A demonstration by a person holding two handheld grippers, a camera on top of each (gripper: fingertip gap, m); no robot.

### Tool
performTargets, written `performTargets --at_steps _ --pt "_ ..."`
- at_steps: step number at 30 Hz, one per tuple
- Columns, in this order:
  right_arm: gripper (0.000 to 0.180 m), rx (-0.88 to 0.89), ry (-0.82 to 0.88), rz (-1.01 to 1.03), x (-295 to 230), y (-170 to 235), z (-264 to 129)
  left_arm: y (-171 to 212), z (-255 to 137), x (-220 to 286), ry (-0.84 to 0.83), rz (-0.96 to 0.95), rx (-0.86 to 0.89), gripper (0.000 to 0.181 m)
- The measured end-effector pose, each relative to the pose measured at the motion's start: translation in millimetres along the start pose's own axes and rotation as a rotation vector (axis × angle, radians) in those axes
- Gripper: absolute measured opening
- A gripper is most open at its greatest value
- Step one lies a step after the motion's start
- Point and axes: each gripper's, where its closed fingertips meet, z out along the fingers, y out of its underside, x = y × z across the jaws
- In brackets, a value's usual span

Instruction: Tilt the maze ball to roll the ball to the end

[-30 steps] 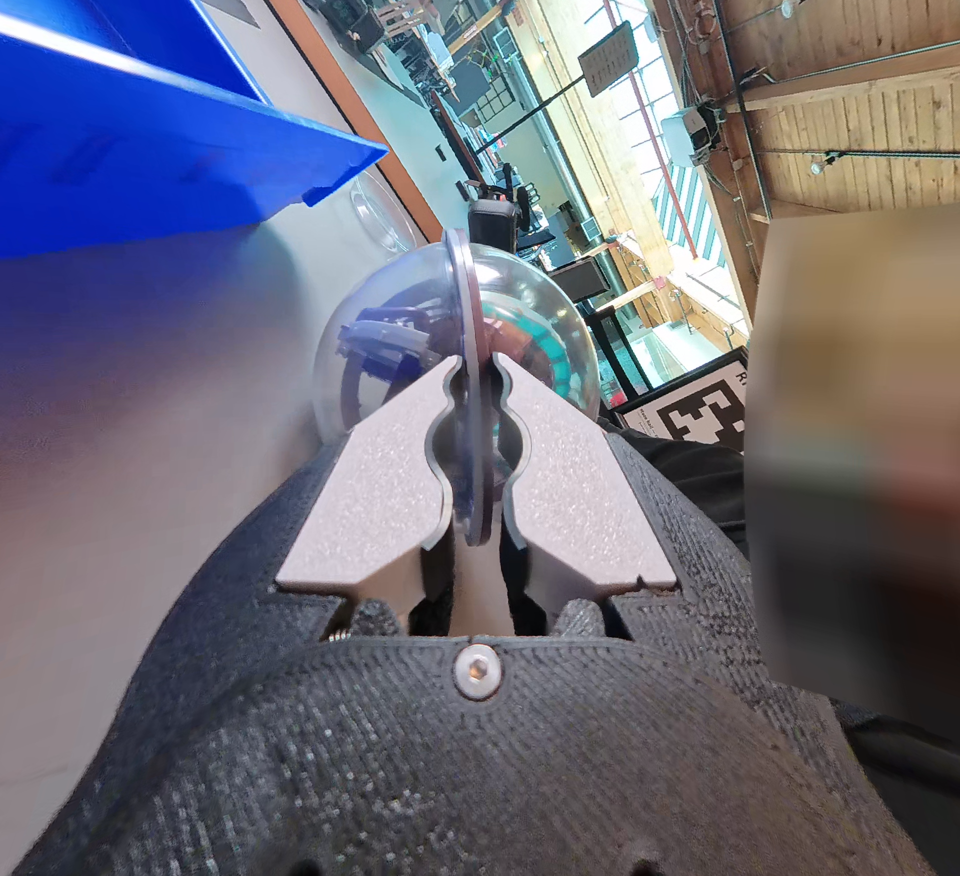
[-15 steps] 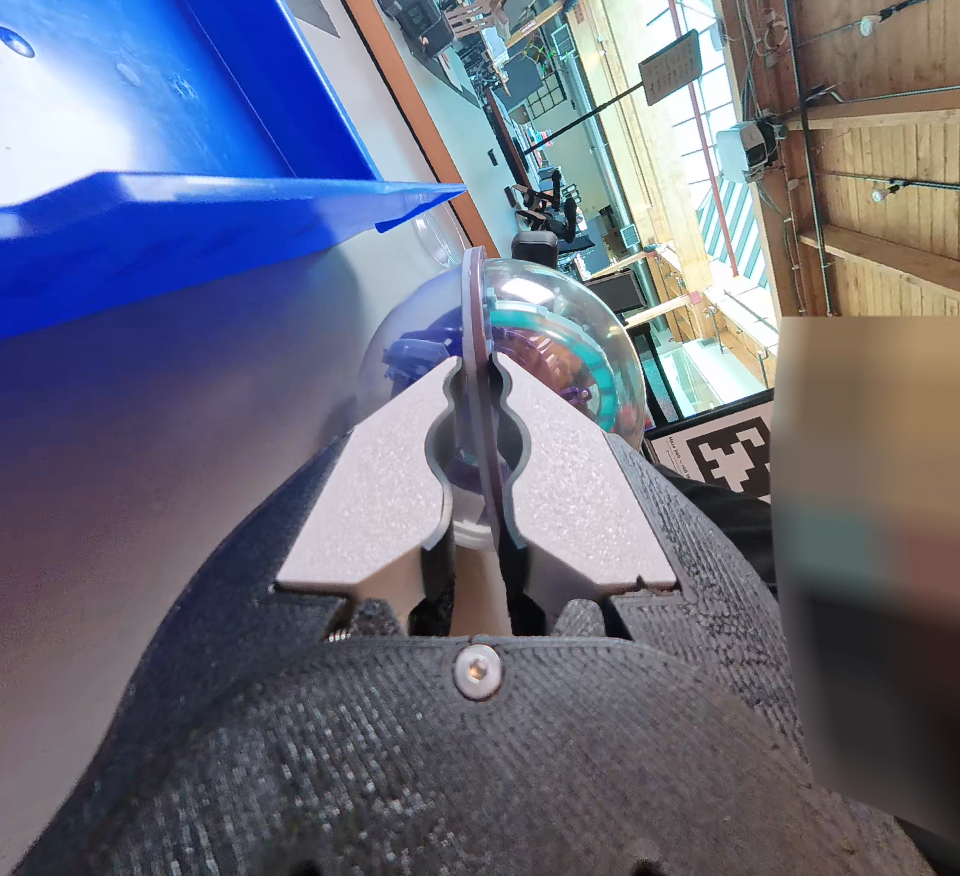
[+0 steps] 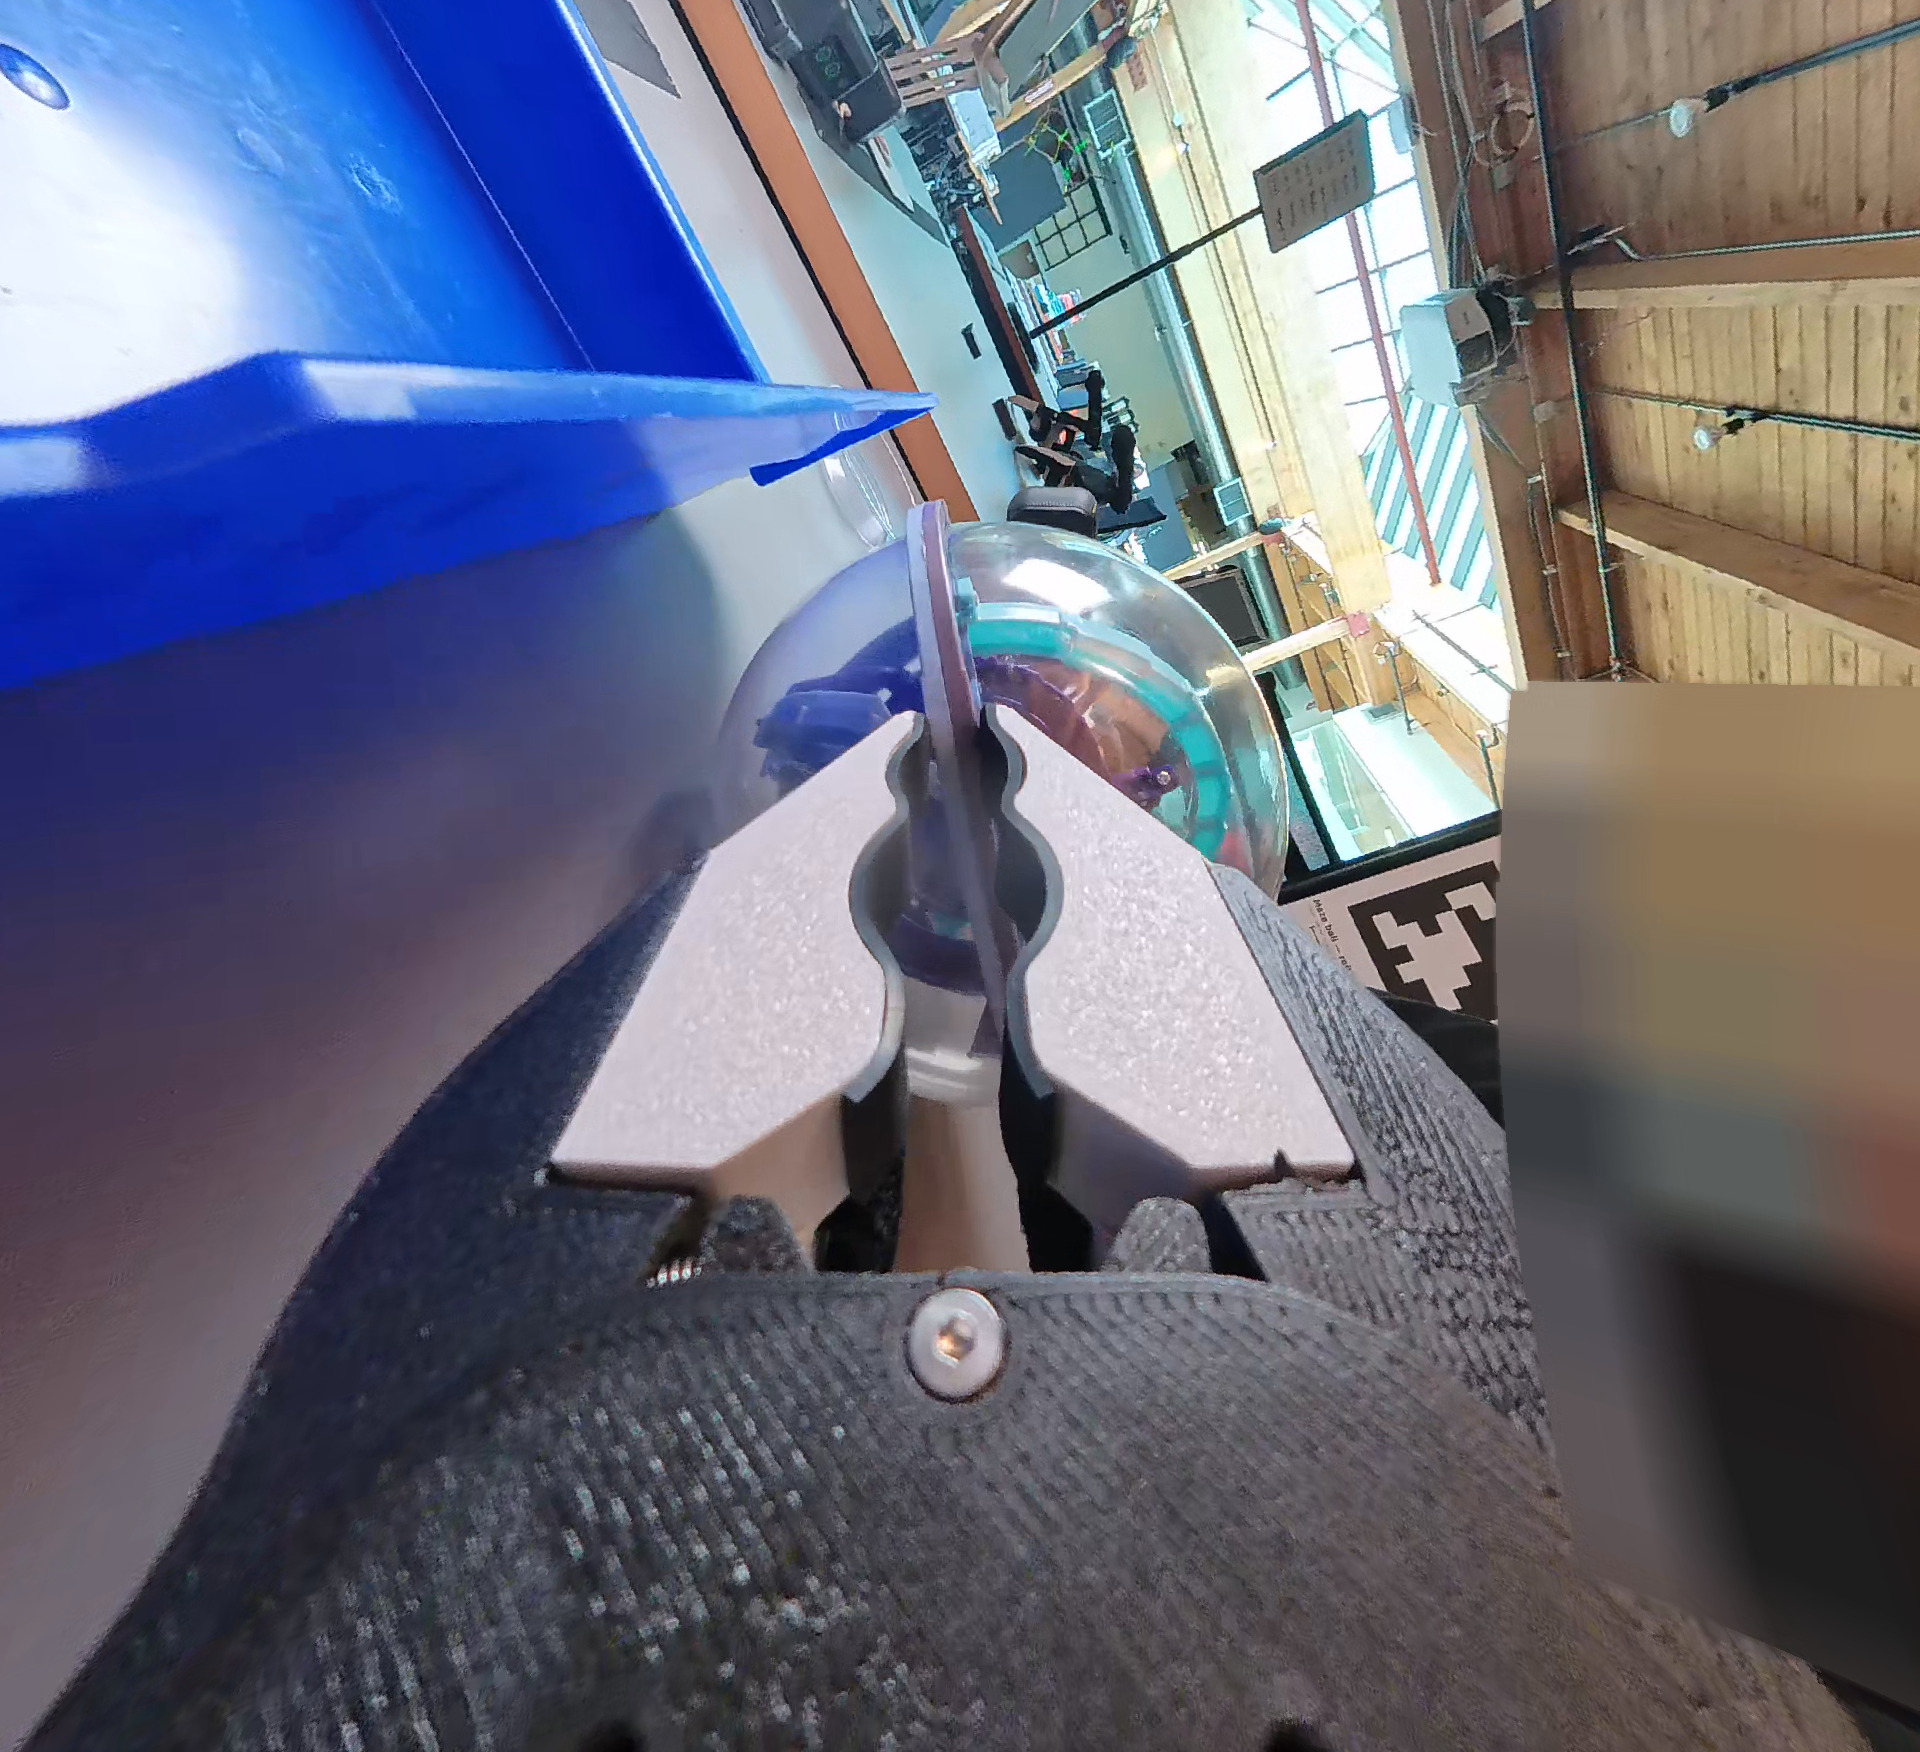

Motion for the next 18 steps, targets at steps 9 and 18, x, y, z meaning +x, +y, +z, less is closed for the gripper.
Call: performTargets --at_steps 9,18 --pt "0.005 0.050 0.036 0.047 11 -9 -6 5 -1 10 0.068 0.063 -0.004 0.010" --pt "0.004 0.074 0.052 0.071 16 -12 -9 5 -15 50 0.145 0.526 0.050 0.084"
